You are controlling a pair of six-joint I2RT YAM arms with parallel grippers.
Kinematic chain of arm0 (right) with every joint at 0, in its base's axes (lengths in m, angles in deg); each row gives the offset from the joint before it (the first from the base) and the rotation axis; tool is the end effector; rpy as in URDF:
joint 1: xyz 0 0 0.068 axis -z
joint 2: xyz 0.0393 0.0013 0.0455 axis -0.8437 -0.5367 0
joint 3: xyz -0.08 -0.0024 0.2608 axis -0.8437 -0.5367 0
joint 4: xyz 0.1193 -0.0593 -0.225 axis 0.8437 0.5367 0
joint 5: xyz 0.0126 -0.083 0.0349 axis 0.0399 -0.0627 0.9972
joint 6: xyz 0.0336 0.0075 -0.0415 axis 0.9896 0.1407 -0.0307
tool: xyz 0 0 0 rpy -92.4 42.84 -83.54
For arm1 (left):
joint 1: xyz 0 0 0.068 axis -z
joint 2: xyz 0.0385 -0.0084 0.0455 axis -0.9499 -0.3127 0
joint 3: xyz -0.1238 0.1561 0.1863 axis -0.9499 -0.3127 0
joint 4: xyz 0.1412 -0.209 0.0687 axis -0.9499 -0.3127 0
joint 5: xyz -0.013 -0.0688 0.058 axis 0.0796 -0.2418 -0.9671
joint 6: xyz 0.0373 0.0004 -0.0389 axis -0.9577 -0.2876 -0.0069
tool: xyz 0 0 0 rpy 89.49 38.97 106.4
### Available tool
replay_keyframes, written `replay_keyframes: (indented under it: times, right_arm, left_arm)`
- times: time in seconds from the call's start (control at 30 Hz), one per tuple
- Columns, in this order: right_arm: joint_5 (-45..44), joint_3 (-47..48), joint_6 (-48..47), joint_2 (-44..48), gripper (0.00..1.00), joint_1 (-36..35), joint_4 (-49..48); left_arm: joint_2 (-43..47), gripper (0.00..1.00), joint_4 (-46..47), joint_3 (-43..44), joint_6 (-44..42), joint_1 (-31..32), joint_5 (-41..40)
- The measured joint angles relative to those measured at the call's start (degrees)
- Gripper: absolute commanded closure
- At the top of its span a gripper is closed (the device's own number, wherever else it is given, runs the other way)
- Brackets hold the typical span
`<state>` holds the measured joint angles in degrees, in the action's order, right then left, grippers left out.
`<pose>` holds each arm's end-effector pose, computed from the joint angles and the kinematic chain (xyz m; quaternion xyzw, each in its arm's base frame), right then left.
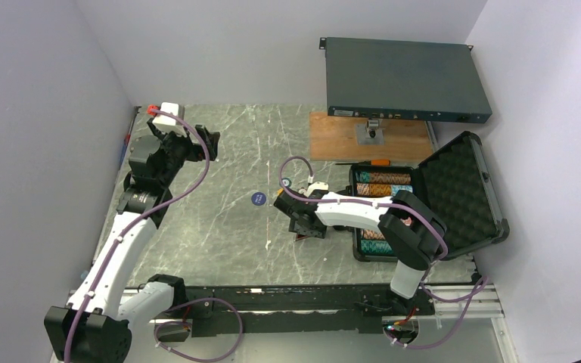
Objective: Pack up texas hold em set
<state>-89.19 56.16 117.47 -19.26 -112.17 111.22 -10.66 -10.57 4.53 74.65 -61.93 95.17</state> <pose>0.1939 0.2484 0.1573 0.1205 0.9667 -0.0153 0.2252 0.2246 -0.0432 0.3698 0.0468 0.7175 -0.1545 0.6776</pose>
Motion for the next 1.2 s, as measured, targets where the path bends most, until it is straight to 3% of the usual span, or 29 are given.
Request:
replay_keyframes:
  times: [0.33, 0.7, 1.03, 1.2]
  right_arm:
    - [-2.7, 0.0, -4.2, 1.0, 0.60, 0.0, -0.9]
    - [-12.9, -0.1, -8.3, 11.6, 0.61, 1.2, 2.2]
    - [-20.1, -8.0, -16.6, 30.9, 0.61, 21.2, 10.0]
    - [-18.9, -8.5, -23.3, 31.6, 0.61, 28.6, 10.8]
  left_arm:
    - [-0.3, 0.01, 0.0, 0.0, 0.0, 0.0, 0.1]
    - [-0.6, 0.01, 0.0, 0.0, 0.5, 0.0, 0.8]
    - [-0.6, 0.01, 0.1, 0.0, 1.4, 0.0, 1.5]
    - [-0.6, 0.01, 0.1, 0.0, 1.5, 0.0, 2.1]
